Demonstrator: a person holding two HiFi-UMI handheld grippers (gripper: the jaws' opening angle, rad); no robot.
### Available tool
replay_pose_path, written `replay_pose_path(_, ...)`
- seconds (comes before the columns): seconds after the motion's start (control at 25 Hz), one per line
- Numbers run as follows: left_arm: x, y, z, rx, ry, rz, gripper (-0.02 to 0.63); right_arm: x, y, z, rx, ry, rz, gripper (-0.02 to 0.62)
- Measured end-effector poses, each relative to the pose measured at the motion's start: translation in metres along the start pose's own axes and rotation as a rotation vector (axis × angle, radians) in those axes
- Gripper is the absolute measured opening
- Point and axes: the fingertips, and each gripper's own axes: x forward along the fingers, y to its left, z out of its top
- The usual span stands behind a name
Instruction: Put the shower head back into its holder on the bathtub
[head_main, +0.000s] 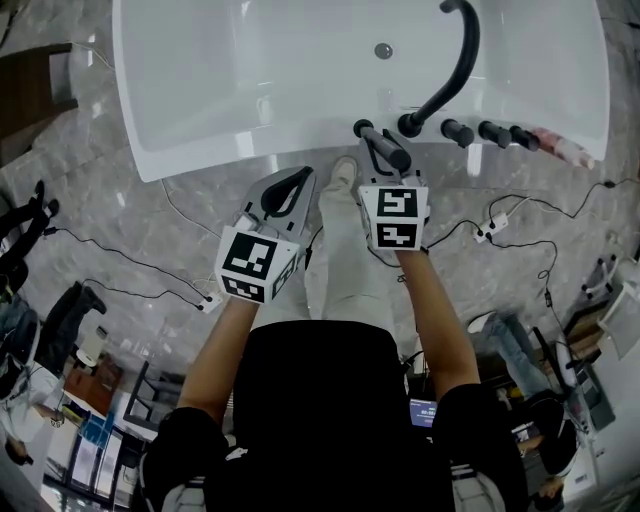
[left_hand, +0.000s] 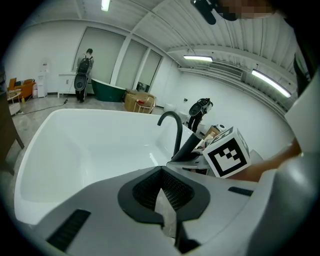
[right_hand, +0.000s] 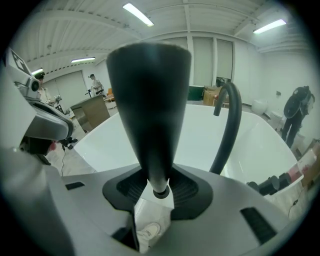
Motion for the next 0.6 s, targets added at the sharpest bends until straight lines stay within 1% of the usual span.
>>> replay_pose_path(0.4, 0.012, 0.011, -0.017, -0.022, 0.032, 0.01, 0.014, 0.033, -0.006, -0.029, -0.022, 0.061, -0.01, 0.139)
replay_pose_path(0.6, 0.006, 0.016, -0.017, -0.027, 0.032, 0.016, 0.014, 0.037, -0.005, -0.035, -0.02, 0.082, -0.024, 0.138)
